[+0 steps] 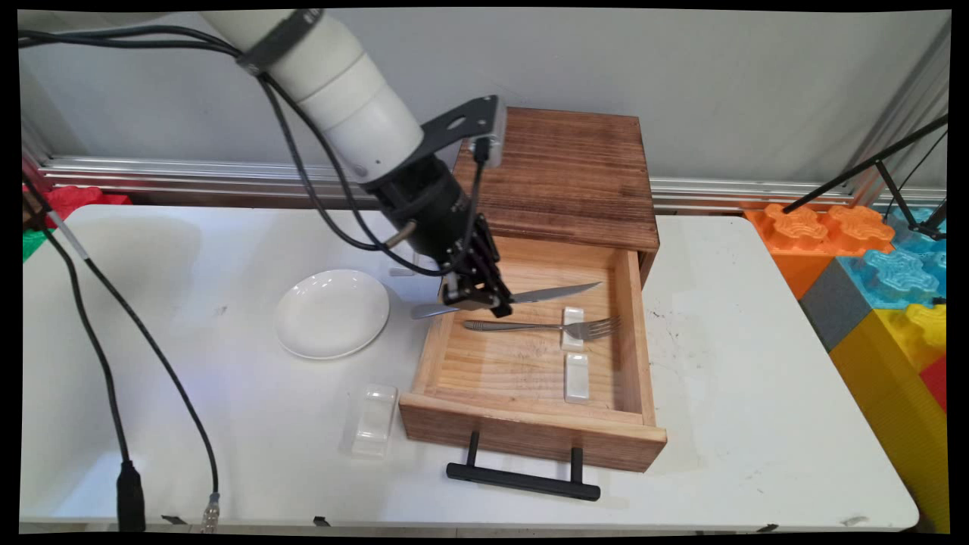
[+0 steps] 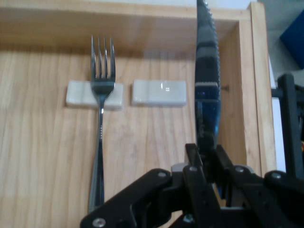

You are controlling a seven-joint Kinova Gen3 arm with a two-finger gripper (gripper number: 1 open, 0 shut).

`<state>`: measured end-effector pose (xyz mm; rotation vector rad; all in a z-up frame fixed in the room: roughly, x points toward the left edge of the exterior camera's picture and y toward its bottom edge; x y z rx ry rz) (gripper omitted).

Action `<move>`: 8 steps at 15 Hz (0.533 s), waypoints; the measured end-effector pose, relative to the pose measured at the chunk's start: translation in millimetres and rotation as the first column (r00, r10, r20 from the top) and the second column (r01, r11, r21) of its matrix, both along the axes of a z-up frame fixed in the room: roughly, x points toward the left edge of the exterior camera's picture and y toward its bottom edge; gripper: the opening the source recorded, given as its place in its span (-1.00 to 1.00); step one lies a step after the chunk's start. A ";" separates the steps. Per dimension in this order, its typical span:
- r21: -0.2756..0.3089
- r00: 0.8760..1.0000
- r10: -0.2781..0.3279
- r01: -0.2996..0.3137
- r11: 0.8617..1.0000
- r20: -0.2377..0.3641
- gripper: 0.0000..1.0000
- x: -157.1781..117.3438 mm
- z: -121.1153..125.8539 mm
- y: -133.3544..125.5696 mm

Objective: Place the picked object into the drawer

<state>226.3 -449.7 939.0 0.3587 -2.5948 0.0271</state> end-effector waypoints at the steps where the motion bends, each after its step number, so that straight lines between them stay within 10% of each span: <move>1: -0.001 1.000 -0.003 0.003 1.000 -0.005 -1.00 -3.9 -1.6 -1.5; 8: -0.023 0.999 -0.035 0.035 0.999 -0.025 -1.00 -28.0 -23.8 -14.1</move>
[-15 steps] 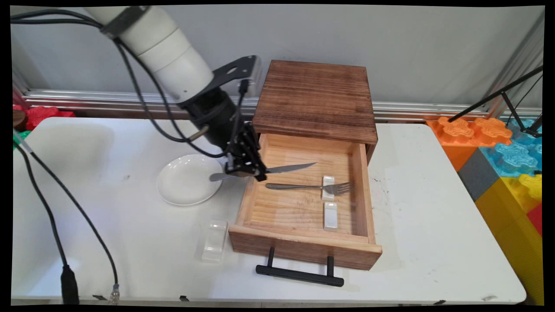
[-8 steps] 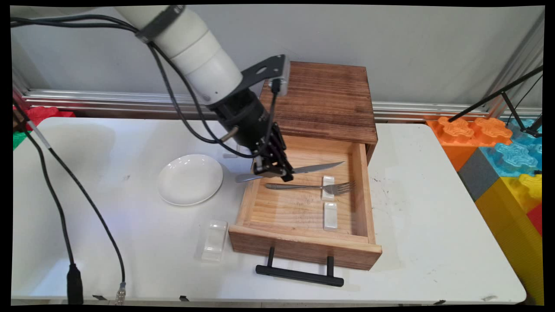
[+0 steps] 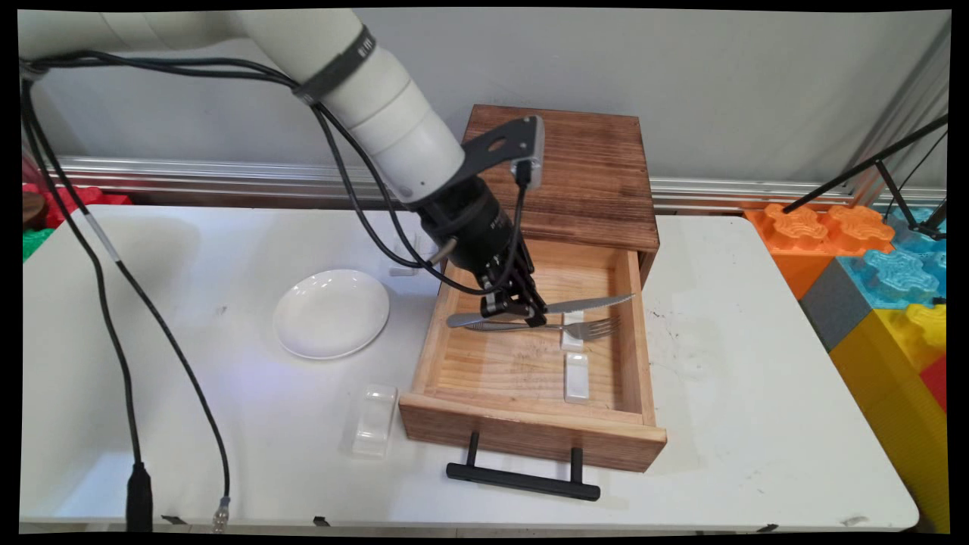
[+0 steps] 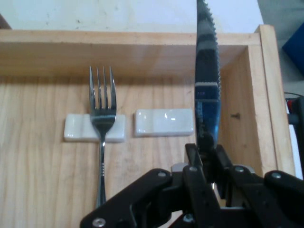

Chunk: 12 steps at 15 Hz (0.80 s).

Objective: Place the picked object into the drawer

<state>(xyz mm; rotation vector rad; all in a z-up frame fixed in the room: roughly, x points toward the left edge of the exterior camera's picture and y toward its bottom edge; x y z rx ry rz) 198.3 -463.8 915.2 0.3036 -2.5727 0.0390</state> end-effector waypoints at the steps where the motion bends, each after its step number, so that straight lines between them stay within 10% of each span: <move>1: -0.003 1.000 -0.007 0.007 1.000 -0.001 -1.00 -2.9 -4.6 -1.8; 12: -0.009 0.999 -0.042 0.042 0.999 0.008 -1.00 -13.5 -48.7 -11.7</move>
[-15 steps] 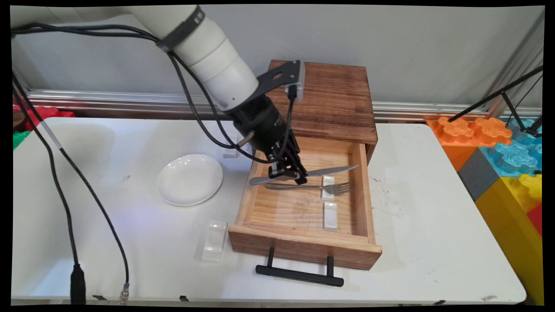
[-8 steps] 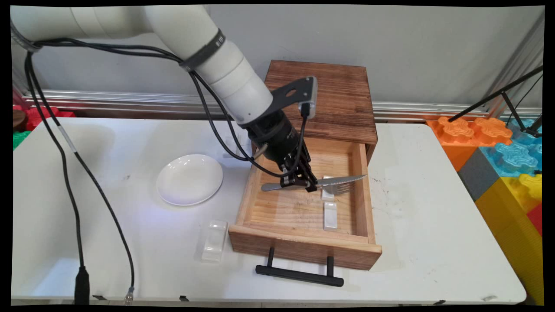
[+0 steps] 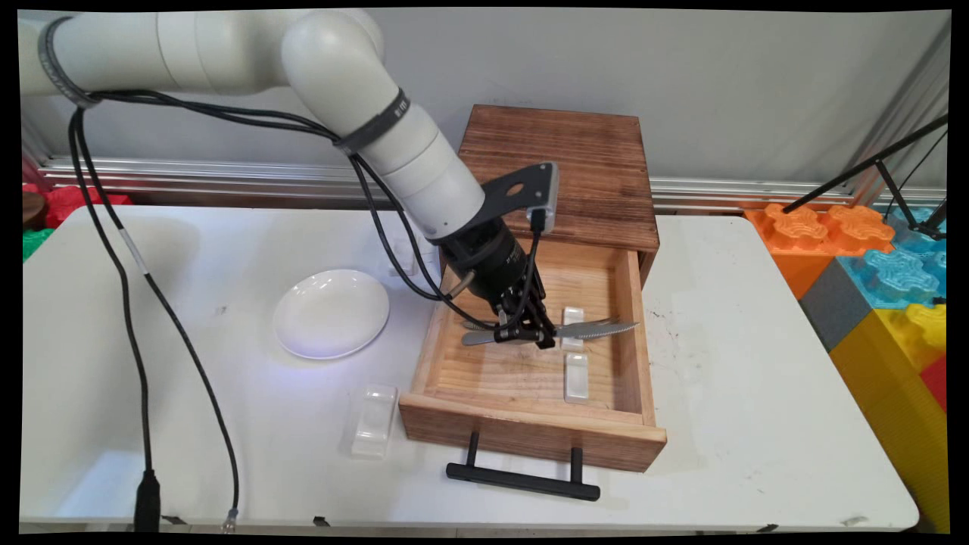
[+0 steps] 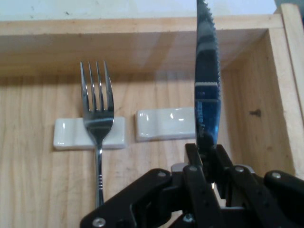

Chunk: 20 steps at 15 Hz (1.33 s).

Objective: Place the picked object into the drawer

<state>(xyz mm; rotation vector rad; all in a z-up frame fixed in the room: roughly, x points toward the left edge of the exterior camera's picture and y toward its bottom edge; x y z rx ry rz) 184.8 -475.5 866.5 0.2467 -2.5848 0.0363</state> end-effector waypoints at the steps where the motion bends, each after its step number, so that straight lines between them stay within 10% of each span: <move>1: 0.001 1.000 -0.001 0.001 1.000 0.002 -1.00 0.0 -2.6 -0.4; 20: 0.045 0.999 0.015 -0.017 0.999 0.035 -1.00 6.2 -55.0 -3.1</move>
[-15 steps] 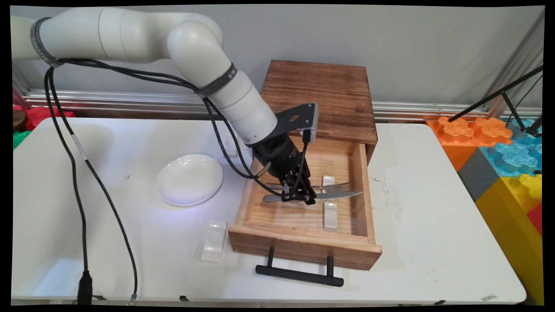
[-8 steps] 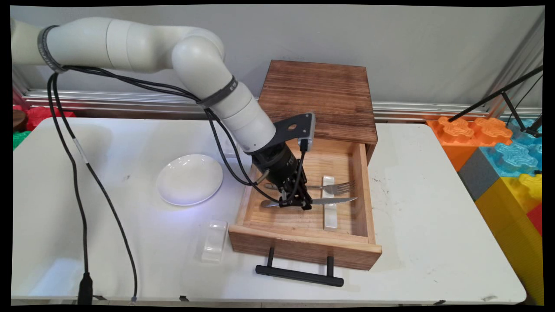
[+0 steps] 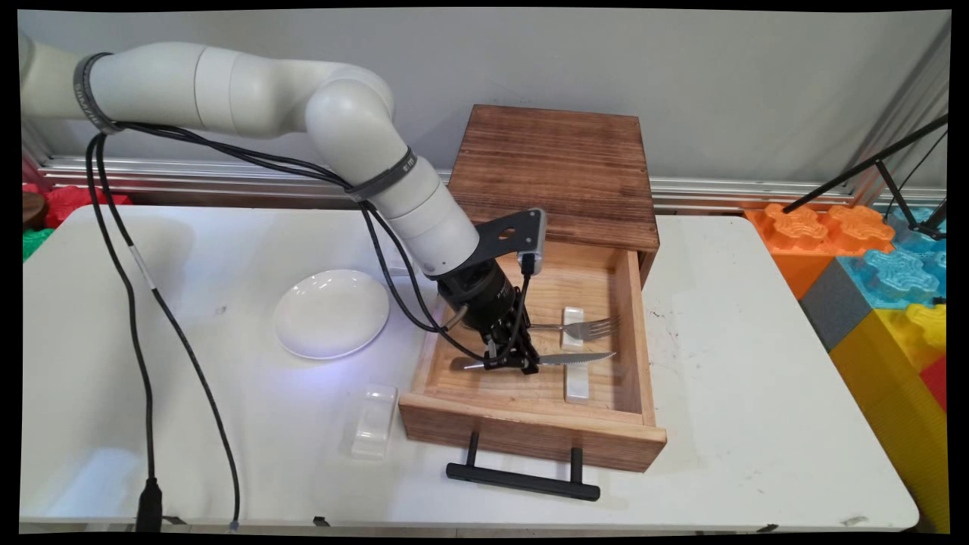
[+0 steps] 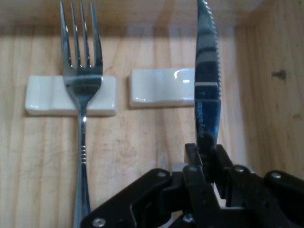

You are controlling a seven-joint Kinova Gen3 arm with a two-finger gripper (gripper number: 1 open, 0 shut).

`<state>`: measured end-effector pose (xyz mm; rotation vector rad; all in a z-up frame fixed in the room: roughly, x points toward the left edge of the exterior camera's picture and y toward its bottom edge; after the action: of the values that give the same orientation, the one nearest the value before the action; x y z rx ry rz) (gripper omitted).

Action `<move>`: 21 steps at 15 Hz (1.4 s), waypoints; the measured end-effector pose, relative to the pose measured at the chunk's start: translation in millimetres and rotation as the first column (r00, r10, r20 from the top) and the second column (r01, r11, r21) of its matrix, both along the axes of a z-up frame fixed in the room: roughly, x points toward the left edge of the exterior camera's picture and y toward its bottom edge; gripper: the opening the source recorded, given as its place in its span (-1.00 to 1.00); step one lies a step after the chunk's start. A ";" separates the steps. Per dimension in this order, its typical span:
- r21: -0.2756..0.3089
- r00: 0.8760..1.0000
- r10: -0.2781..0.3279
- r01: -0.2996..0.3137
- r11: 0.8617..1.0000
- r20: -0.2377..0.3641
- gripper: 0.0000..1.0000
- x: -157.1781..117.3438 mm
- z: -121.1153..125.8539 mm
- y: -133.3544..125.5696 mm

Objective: Place the picked object into the drawer

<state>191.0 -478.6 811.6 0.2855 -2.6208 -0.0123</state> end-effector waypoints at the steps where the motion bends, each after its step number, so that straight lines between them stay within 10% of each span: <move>1: 0.002 1.000 0.000 0.000 1.000 0.002 -1.00 0.4 -1.0 0.1; 21: 0.044 1.000 0.014 -0.014 0.999 0.002 -1.00 -3.5 -26.4 -2.8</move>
<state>187.5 -481.4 785.2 0.3196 -2.6223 -0.0646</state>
